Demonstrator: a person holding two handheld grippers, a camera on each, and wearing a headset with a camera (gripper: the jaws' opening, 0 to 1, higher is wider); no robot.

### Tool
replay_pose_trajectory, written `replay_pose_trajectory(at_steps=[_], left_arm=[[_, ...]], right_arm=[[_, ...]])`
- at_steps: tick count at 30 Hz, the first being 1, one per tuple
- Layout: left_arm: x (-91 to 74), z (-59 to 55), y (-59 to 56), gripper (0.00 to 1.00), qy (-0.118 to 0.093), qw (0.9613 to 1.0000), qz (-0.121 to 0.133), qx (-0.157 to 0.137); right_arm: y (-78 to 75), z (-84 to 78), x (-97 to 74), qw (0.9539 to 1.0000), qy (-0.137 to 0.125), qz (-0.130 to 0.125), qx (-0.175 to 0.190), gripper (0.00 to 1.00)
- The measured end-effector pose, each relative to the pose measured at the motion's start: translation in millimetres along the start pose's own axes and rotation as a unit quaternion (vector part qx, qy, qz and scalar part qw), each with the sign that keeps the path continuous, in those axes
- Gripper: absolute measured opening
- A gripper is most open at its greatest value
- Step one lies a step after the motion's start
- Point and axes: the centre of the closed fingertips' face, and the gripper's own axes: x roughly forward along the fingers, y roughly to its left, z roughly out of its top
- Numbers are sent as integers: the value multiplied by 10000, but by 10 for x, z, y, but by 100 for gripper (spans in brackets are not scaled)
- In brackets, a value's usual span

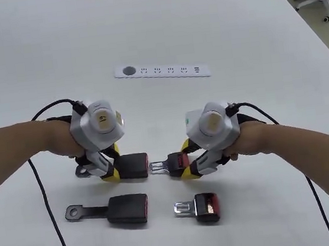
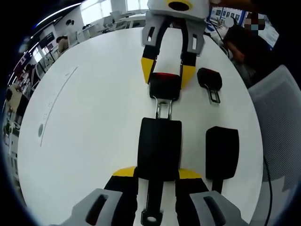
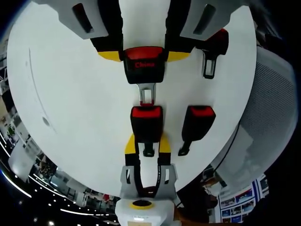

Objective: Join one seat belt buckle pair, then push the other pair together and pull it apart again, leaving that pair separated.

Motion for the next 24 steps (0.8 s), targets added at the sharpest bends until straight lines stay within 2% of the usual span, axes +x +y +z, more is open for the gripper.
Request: replay_pose_trajectory(at_steps=[5,11,18,24], left_arm=[[5,-6,6,31,-14,10000,-6,-3],[12,-9,12,31,-37,10000,-5,-3],[10,-2,7,31,-63,10000,-1,-8],[18,-18,21,31,-121,9999,16,-21]], right_arm=[[-40,-24,57,10000,15,23,18,31],[-26,66,32,10000,13,25,-16,31],[-21,125,84,10000,-32,41,-22,31],[-26,116,145,10000,-41,-2,-2,30]])
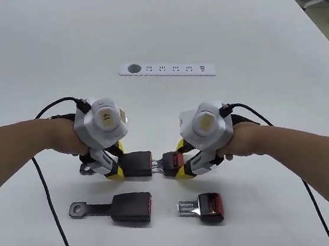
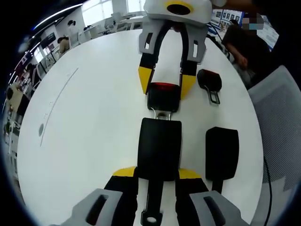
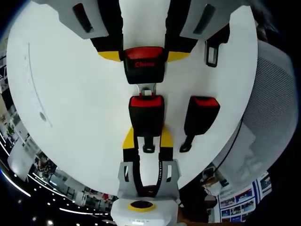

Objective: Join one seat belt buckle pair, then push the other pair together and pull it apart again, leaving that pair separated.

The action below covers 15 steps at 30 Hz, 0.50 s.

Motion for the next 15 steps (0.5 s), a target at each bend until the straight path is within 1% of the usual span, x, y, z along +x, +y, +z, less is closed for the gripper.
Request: replay_pose_trajectory(at_steps=[3,7,9,10,13,15], left_arm=[[3,-9,7,31,-30,10000,14,-16],[11,-16,20,30,-8,10000,11,16],[8,-13,14,30,16,10000,5,43],[6,-11,11,30,22,10000,1,51],[7,-6,9,30,8,10000,4,46],[4,-1,4,30,1,10000,7,42]], right_arm=[[7,22,-20,10000,12,-25,3,30],[3,-7,1,10000,14,-35,12,30],[27,16,-4,10000,11,-39,9,30],[17,18,-9,10000,7,-43,20,30],[7,29,-24,10000,2,-54,36,29],[30,41,-34,10000,-11,-54,40,29]])
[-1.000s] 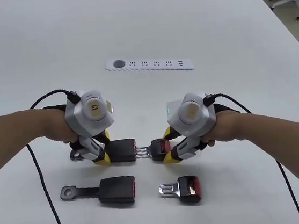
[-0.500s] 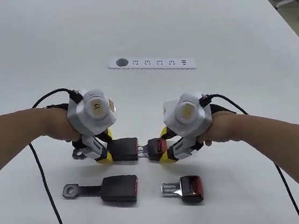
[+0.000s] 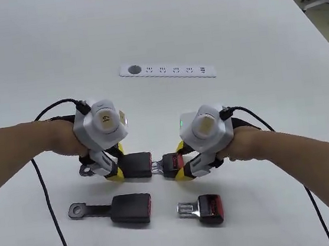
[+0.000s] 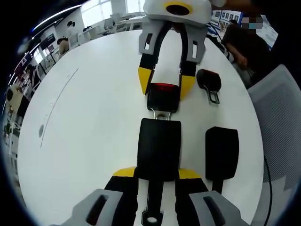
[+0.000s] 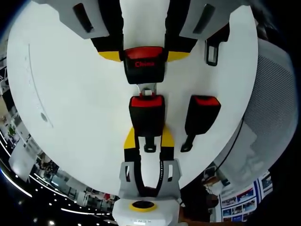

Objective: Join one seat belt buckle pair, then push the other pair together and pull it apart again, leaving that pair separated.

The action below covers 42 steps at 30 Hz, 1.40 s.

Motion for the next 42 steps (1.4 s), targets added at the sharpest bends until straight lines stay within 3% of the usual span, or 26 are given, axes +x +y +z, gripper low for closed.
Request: replay_pose_trajectory(at_steps=[22,32,42], left_arm=[[7,14,-16,30,64,10000,-6,17],[7,15,-12,29,59,10000,15,-18],[-8,7,-4,29,66,9999,27,-99]], right_arm=[[-1,44,23,9999,-12,11,140,28],[-2,107,115,9998,-69,6,189,28],[11,108,76,9993,-27,-75,363,28]])
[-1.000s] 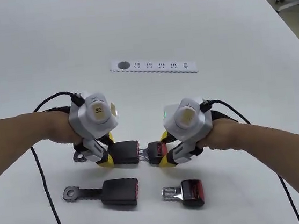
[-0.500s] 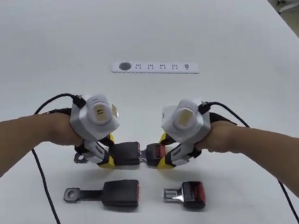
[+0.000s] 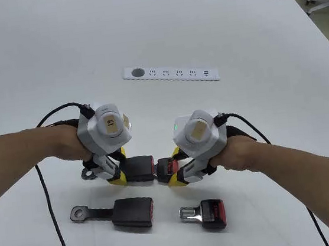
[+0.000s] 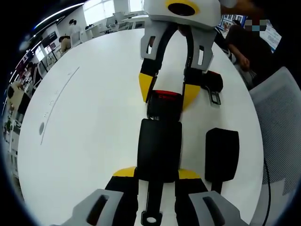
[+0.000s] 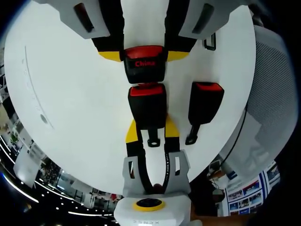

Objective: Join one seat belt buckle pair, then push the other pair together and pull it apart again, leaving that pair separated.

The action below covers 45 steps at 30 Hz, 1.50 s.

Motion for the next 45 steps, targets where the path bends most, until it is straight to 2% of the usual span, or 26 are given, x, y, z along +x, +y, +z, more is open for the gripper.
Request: replay_pose_trajectory(at_steps=[6,11,18,23,26,28,30,31,34,42,45], left_arm=[[-4,0,3,30,81,9999,-17,88],[-5,-27,37,30,150,9996,-89,239],[-2,-1,6,30,304,9994,-72,179],[-10,-9,-16,29,148,9997,-64,177],[2,-13,-9,29,200,9995,-70,220],[15,-15,5,30,274,9994,-74,212],[16,-12,10,30,311,9993,-77,166],[13,-18,9,30,312,9994,-64,161],[8,-38,-4,30,164,9997,-39,148],[13,-19,0,31,186,9995,-82,228],[10,-26,1,31,104,9997,-63,198]], right_arm=[[-5,7,14,10000,-5,20,-91,28],[-17,-2,17,9995,-185,88,-226,28],[-9,29,32,9999,-100,26,-23,28],[12,16,-9,9994,-274,85,-177,28],[6,15,14,9991,-400,66,-122,28],[-17,25,40,9993,-362,54,-98,29],[-8,46,30,9997,-219,41,-62,29],[21,48,-12,9997,-216,30,-52,29],[7,19,11,9993,-371,52,-80,29],[-4,7,12,9993,-369,43,-85,30],[8,-4,3,9992,-394,7,-121,31]])
